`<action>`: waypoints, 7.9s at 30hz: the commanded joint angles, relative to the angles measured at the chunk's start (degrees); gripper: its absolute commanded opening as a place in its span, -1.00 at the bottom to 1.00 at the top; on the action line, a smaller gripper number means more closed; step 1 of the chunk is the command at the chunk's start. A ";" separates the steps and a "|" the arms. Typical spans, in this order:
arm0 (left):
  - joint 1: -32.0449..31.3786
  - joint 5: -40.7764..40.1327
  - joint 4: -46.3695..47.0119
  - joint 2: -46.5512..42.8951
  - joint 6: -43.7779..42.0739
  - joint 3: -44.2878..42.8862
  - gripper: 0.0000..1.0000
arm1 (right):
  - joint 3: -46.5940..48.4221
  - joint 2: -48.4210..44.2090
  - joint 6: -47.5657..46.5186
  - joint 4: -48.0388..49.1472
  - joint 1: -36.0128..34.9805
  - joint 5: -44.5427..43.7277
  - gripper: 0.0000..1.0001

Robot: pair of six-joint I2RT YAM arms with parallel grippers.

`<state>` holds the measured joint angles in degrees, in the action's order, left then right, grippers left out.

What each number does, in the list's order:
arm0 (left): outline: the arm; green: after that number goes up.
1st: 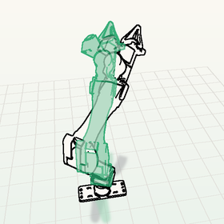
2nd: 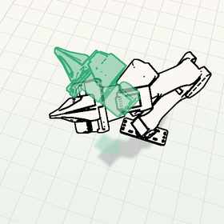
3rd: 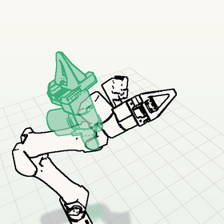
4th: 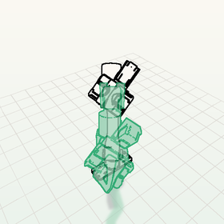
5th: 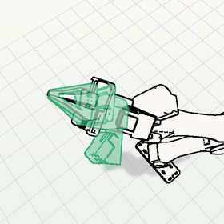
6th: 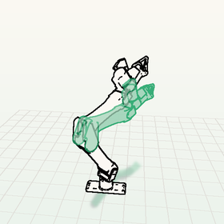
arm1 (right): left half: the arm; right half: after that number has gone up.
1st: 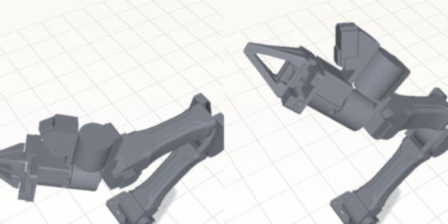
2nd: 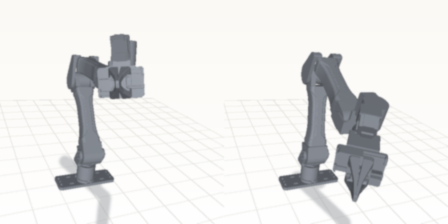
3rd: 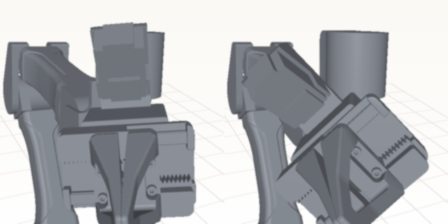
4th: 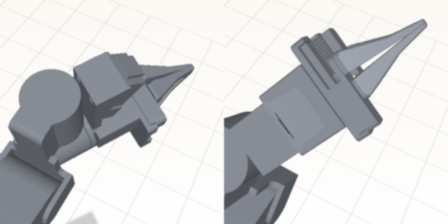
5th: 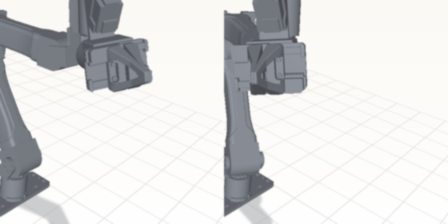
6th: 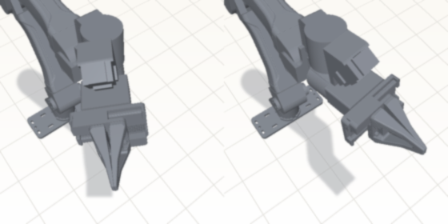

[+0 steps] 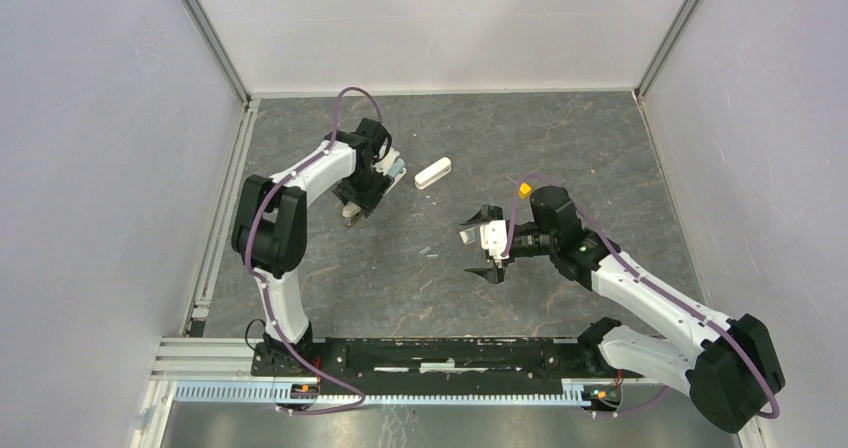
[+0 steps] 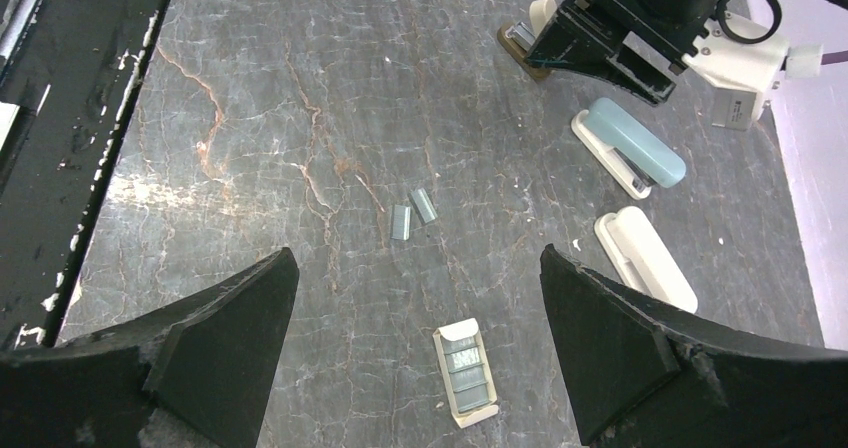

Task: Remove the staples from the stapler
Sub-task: Place the stapler at the center of the board, then pick up the stapler from the center of the board, then unload the staple at the center of the board, then place the stapler at the center of the board.

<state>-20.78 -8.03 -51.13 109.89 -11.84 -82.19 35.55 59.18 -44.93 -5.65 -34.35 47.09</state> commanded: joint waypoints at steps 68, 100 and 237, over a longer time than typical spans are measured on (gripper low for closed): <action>-9.34 30.19 33.86 -38.37 23.99 33.48 -0.96 | -3.13 10.43 27.41 23.08 1.04 7.69 0.96; -21.26 36.60 46.17 -47.20 10.37 42.96 -0.96 | -4.19 29.95 47.35 49.93 2.29 17.86 0.62; -10.36 10.37 -8.39 7.71 14.76 -11.73 -0.96 | 1.76 2.83 12.13 0.68 11.89 7.56 0.89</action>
<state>-30.87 1.61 -57.10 115.33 6.87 -88.60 37.58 62.41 -31.92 -5.65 -22.79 54.83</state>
